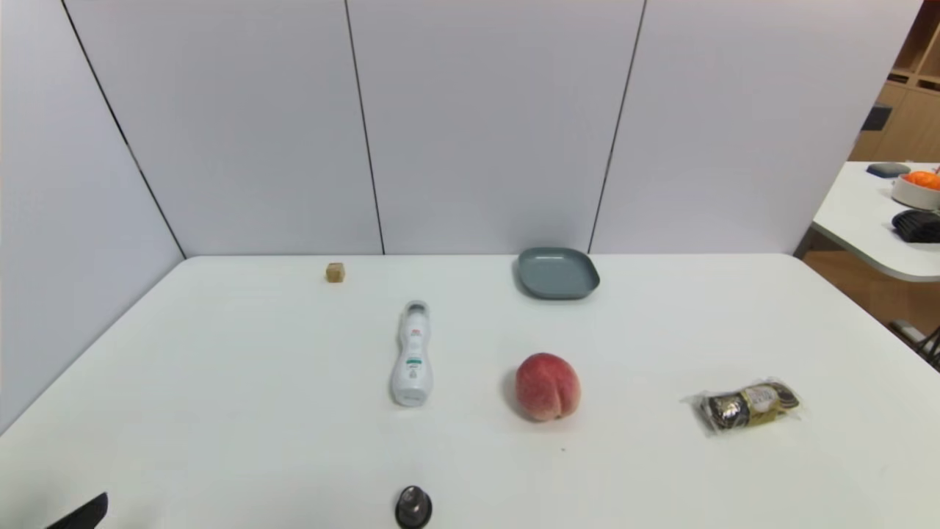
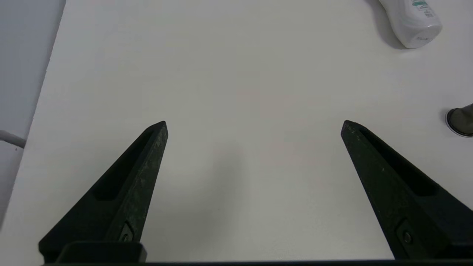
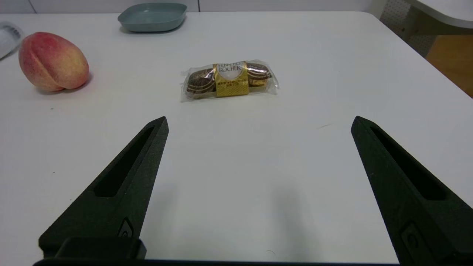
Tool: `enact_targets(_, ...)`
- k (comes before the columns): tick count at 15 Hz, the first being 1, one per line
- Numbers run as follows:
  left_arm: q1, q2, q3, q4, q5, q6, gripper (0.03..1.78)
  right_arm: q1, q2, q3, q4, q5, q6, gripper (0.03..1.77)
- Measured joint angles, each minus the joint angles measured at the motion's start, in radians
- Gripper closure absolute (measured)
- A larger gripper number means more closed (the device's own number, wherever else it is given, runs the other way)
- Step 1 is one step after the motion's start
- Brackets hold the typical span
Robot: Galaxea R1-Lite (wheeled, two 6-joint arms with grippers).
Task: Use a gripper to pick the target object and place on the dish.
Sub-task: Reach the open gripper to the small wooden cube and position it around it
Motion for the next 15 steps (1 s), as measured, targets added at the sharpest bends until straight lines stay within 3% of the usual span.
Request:
enact_targets(6, -0.045, 0.508, -0.403, 0.12, -0.011, 0.088, 0.12, 0.0, 0.0, 0.0, 0.0, 0.0, 0.0, 0.09)
enact_targets(15, -0.091, 1.134, -0.898, 0.143, -0.011, 0.043, 0.12, 0.0, 0.0, 0.0, 0.0, 0.0, 0.0, 0.09)
